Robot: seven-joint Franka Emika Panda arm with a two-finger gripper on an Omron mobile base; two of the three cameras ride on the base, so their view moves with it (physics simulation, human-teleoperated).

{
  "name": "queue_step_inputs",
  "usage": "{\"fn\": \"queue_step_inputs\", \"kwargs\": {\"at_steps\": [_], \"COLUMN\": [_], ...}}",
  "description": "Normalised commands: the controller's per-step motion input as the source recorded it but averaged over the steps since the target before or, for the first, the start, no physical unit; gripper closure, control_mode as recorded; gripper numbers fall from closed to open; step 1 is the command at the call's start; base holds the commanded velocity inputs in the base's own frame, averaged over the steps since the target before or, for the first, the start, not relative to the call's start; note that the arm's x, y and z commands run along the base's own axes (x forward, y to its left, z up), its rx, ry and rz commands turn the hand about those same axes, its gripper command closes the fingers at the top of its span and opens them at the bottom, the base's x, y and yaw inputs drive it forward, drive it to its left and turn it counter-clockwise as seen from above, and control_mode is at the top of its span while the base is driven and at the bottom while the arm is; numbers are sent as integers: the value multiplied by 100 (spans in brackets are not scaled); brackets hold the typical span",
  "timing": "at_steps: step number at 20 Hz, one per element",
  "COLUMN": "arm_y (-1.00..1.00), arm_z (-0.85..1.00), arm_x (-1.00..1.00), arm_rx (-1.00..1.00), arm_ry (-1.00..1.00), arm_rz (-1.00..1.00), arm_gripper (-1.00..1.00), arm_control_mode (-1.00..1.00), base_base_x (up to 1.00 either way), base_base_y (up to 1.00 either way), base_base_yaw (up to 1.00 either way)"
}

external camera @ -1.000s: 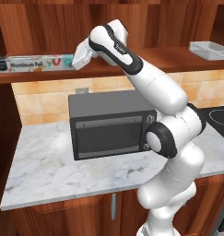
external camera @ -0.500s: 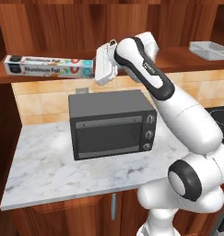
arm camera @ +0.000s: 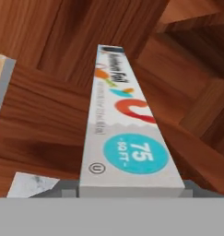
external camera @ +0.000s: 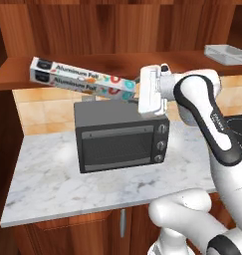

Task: Retrieve the tupperware and aluminum foil from the cabinet and place them on the dining counter near the plate with lemon wedge and fish to prepare for storing leftovers.

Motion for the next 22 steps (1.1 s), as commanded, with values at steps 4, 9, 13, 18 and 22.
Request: {"fn": "queue_step_inputs", "kwargs": {"at_steps": [4, 9, 13, 18, 22], "arm_y": [-64, -46, -43, -80, -74], "arm_z": [-20, -48, -54, -37, -22], "arm_x": [-100, -100, -93, -14, 0], "arm_rx": [1, 0, -5, -4, -5], "arm_ry": [6, 18, 33, 36, 41], "arm_rz": [12, 33, 12, -25, -41], "arm_gripper": [100, 100, 100, 100, 100], "arm_control_mode": [-100, -100, -100, -100, -100], "base_base_x": [0, 0, 0, 0, 0], "base_base_y": [0, 0, 0, 0, 0], "base_base_yaw": [0, 0, 0, 0, 0]}}
